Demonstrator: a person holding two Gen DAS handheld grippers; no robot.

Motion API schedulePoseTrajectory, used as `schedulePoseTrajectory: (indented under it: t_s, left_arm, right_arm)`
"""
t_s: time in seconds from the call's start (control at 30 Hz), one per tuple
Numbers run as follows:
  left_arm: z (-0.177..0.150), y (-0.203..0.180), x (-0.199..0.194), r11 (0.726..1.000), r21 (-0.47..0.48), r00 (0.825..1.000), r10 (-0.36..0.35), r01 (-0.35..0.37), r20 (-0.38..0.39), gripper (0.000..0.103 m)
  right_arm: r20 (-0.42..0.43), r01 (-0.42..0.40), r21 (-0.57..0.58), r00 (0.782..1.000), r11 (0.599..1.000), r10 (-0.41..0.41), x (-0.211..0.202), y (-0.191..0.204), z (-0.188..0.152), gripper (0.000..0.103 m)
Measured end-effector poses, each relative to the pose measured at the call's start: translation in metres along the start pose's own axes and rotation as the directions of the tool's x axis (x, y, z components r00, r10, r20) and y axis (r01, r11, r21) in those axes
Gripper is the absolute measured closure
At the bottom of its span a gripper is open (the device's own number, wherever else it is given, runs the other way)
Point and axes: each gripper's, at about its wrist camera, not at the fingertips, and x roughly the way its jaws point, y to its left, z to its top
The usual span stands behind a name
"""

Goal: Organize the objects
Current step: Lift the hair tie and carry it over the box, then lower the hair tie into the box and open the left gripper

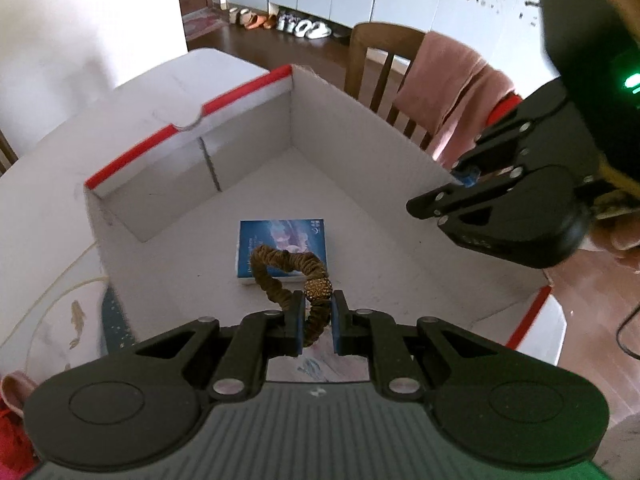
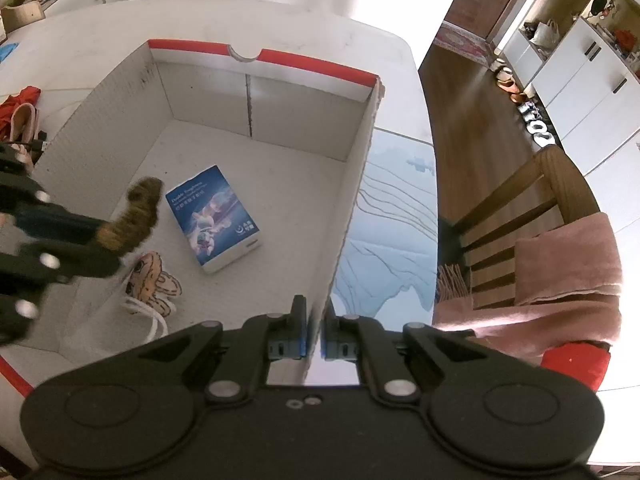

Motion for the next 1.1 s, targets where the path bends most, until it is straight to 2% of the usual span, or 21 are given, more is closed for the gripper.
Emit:
schedulePoseTrajectory:
  t_s: [0.33, 0.67, 0.77, 0.9, 1.1]
  left_arm:
    - [0.0, -0.001, 0.037, 1.0, -0.006, 0.996, 0.015, -0.015, -0.092, 0.091]
    - [-0.002, 0.005, 0.042, 1.0, -0.014, 0.994, 0.027, -0.028, -0.106, 0.09]
    - [-0.002, 0.005, 0.041, 0.999, -0.016, 0.993, 0.042, -0.044, -0.106, 0.078]
    - [-0.004, 0.006, 0.035, 0.999, -0.03, 0.996, 0.04, -0.042, -0.085, 0.049]
    - [-0.007, 0.006, 0.015, 0.999, -0.044, 0.998, 0.03, -0.032, -0.05, 0.048]
  right_arm:
    - [-0.001, 0.0, 0.002, 1.0, 1.0, 0.0, 0.003, 0.0, 0.0, 0.098]
    - [-0.005, -0.003, 0.004, 1.0, 1.0, 0.003, 0.004, 0.002, -0.001, 0.098]
    - [-0.005, -0.003, 0.007, 1.0, 1.0, 0.003, 0.003, 0.002, -0.001, 0.098]
    - [-0.005, -0.003, 0.006, 1.0, 1.0, 0.003, 0.003, 0.002, -0.001, 0.098]
    - [-0.006, -0.006, 0.008, 1.0, 1.0, 0.006, 0.004, 0.001, -0.002, 0.098]
